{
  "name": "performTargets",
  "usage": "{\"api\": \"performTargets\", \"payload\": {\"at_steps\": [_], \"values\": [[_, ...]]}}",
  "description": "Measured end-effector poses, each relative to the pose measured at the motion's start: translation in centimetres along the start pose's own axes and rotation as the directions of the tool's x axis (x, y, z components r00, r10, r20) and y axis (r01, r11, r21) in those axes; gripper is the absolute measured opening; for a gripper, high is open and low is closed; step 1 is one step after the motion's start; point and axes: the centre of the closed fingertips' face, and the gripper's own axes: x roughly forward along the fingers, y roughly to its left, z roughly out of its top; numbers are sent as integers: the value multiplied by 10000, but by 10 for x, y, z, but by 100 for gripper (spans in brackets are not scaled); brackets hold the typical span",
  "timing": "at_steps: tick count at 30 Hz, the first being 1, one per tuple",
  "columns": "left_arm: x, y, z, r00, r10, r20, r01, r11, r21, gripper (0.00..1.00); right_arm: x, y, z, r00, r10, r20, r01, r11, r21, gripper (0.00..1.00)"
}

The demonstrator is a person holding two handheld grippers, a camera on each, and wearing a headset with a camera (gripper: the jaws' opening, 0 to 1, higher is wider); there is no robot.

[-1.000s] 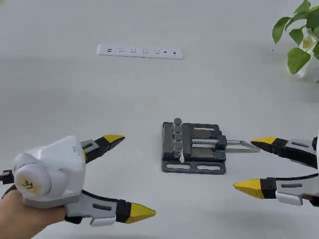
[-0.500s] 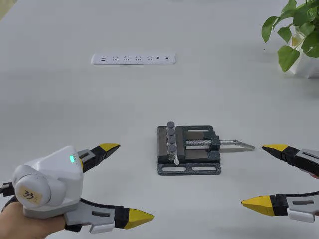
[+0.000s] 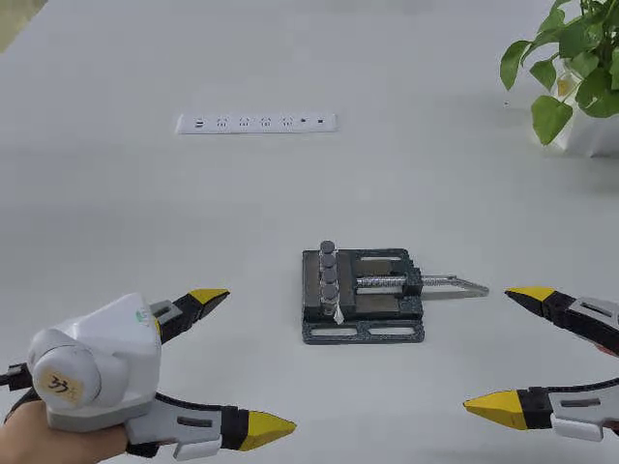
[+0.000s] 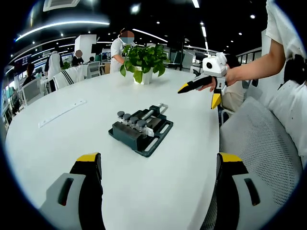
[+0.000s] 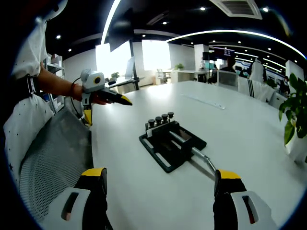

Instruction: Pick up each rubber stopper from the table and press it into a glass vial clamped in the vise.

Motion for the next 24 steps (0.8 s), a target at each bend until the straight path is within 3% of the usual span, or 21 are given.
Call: {"api": "performTargets", "payload": {"at_steps": [12,24], "values": [[0,1,1,10000,10,5,-10,10000,-32,99,4,0,6,10000,-21,-12,20,9999,-114,91],[0,-1,-1,10000,-57,-51,57,10000,-4,99,1,-8,0,10000,-59,-37,59,9999,-88,91]]}}
